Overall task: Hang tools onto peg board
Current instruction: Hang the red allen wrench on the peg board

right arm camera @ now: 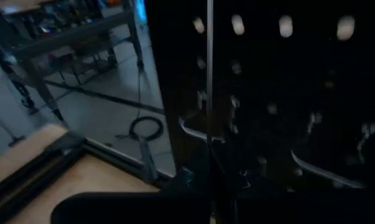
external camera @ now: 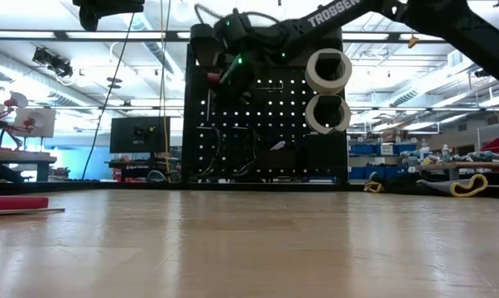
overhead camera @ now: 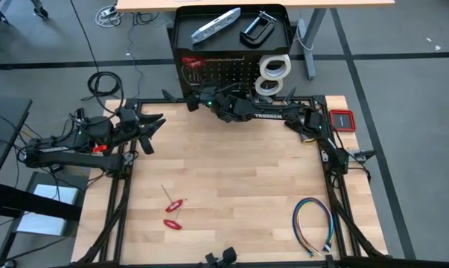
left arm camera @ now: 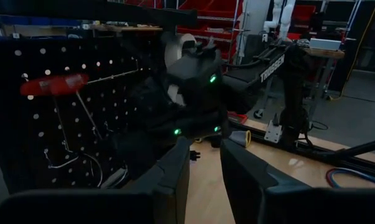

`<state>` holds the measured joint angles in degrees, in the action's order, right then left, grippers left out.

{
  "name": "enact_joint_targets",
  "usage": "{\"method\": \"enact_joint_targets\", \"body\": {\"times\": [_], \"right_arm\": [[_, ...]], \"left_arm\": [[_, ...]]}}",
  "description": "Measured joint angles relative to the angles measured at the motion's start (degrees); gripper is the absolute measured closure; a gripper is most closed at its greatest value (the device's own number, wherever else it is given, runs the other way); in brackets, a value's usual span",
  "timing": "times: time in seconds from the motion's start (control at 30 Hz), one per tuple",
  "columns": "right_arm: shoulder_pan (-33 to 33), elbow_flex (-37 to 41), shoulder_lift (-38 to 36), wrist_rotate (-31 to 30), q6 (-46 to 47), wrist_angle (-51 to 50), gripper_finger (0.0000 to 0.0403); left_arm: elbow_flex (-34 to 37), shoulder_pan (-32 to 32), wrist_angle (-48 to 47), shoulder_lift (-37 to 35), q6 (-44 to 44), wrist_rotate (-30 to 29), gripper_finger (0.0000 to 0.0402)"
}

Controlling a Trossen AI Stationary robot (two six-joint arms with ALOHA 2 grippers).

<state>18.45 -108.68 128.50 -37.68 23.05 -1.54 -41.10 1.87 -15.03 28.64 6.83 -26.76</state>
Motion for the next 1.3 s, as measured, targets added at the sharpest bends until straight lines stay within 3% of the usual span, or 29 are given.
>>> {"method": "enact_joint_targets", "body": {"times": [0.33, 0.8, 1.3], "right_arm": [[0.1, 0.0, 1.1, -6.4, -0.8, 1.1, 0.0400], [2.7, 0.1, 1.1, -0.1, -0.6, 1.9, 0.0394], [2.8, 0.1, 1.1, 0.9, -0.4, 1.5, 0.0296]], "left_arm": [[0.0, 0.0, -0.5, 0.3, -0.2, 0.0, 0.0305], [0.0, 0.0, -0.9, 0.2, 1.1, 0.0, 0.0305], [0.0, 0.0, -2.8, 0.2, 1.1, 0.0, 0.0305]]}}
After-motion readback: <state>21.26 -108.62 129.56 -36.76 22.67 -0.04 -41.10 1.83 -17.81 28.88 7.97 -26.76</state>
